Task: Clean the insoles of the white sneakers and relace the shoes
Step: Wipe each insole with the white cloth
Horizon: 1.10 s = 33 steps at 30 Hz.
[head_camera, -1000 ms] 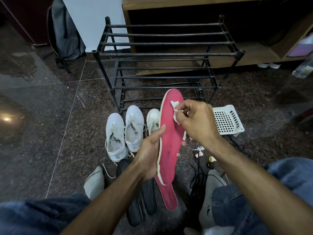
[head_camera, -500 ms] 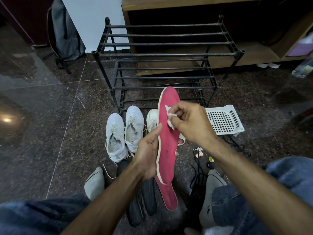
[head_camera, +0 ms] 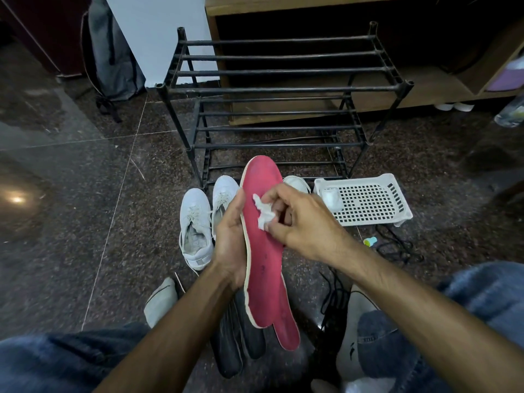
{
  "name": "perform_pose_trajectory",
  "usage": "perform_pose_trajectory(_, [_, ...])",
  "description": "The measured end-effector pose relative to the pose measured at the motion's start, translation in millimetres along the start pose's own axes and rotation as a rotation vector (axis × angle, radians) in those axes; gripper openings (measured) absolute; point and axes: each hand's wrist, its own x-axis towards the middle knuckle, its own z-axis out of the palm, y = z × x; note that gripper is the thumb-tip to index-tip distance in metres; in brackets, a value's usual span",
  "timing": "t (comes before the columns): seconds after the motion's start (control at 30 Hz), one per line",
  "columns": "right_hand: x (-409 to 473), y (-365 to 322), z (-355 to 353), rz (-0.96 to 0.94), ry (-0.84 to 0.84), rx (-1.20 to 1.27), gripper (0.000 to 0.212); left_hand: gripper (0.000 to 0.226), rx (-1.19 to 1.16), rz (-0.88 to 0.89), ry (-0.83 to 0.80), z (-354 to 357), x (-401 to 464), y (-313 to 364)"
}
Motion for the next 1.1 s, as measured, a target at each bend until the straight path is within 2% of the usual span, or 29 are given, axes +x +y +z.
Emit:
perform_pose_trajectory(0.2, [4.1,7.8,-4.5,0.049,0.130,-0.071,0.012,0.059,0.025,-0.029,-0.022,3.9,1.2,-7.5])
perform_pose_trajectory(0.27, [0.8,6.1,0.4,-0.016,0.091,-0.012,0.010,0.060,-0.002,-0.033,-0.011,2.7,0.1,-4.5])
perform_pose_trajectory(0.37, [-13.0,-4.9,14.0,-0.170,-0.095,0.138,0.010,0.066,-0.043,-0.015,0.053,-6.8,3.3,2.6])
perform_pose_trajectory(0.47, [-20.5,-12.3,29.6,-0.291,-0.044,0.014,0.009,0.079,-0.045,-0.039,0.062,-12.1,3.8,1.6])
perform_pose_trajectory(0.57, [-6.1,-7.7,17.7,-0.254,0.109,-0.075,0.013,0.063,-0.097,-0.014,-0.022,-5.9,2.3,-8.4])
perform_pose_trajectory(0.7, [12.6,6.6,-9.1,-0.112,0.334,-0.104,0.005,0.055,0.029,-0.047,0.025,4.1,2.6,-25.3])
perform_pose_trajectory(0.77, [9.9,6.6,-6.8,-0.101,0.313,-0.101,0.005,0.055,0.015,-0.062,0.028,4.5,3.0,-25.8])
perform_pose_trajectory(0.93, [-6.6,-4.7,7.0,-0.148,-0.007,0.005,0.002,0.066,-0.077,-0.042,0.013,-5.8,4.4,-15.9])
perform_pose_trajectory(1.0, [-2.2,-3.9,3.0,-0.141,0.045,-0.039,0.002,0.064,-0.039,-0.051,0.010,-5.2,4.4,-18.6])
perform_pose_trajectory(1.1, [9.0,3.0,-8.5,-0.120,0.228,-0.175,0.008,0.063,0.088,-0.057,0.000,-0.5,3.6,-26.8])
